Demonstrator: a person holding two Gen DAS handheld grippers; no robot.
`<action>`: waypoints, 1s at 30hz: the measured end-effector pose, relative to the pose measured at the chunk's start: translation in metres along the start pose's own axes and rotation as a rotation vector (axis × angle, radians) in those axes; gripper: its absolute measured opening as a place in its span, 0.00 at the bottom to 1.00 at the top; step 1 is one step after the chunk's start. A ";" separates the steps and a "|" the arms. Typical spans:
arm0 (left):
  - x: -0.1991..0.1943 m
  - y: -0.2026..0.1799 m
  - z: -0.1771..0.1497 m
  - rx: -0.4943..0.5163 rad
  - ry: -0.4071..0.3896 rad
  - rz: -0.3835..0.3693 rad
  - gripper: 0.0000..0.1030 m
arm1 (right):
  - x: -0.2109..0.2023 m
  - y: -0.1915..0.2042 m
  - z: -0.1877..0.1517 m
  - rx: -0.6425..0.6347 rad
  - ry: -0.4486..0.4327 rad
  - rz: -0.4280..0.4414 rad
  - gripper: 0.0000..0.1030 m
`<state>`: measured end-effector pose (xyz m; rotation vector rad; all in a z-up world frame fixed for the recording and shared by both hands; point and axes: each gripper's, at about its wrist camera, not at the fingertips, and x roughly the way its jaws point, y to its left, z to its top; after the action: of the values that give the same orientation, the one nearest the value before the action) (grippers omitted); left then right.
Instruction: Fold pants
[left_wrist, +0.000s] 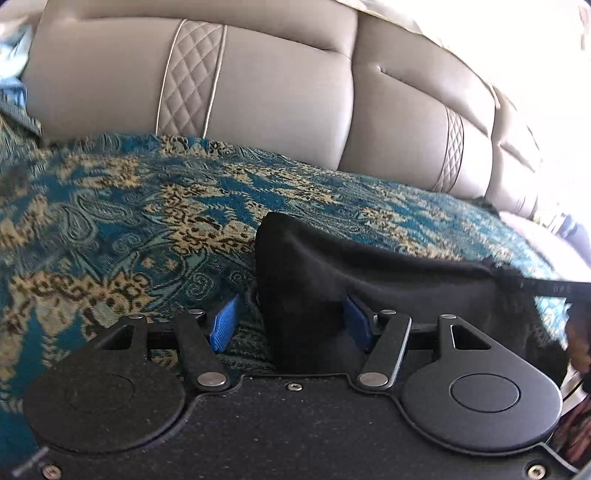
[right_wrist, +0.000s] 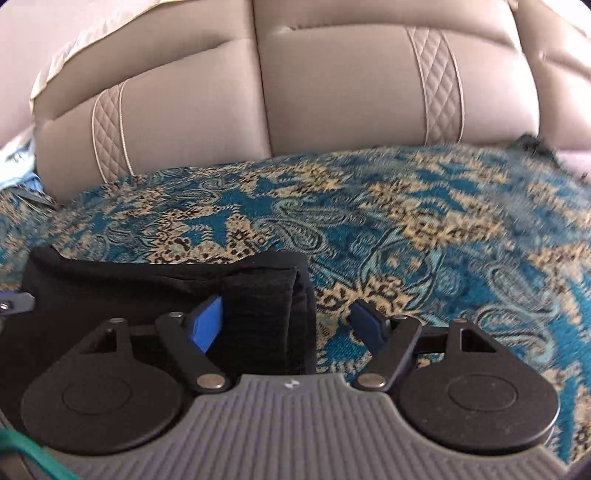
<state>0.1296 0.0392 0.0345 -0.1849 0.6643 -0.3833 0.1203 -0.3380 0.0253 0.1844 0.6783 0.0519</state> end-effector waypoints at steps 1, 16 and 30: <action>0.001 0.002 0.000 -0.008 -0.002 -0.008 0.58 | 0.001 -0.002 0.000 0.008 0.004 0.013 0.77; 0.017 0.026 -0.001 -0.160 -0.030 -0.218 0.59 | 0.006 -0.014 0.001 0.024 0.006 0.147 0.62; 0.019 0.020 -0.003 -0.129 -0.048 -0.211 0.64 | 0.007 -0.011 -0.001 0.016 -0.012 0.174 0.62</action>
<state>0.1475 0.0497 0.0160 -0.3877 0.6245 -0.5369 0.1245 -0.3474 0.0182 0.2586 0.6492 0.2116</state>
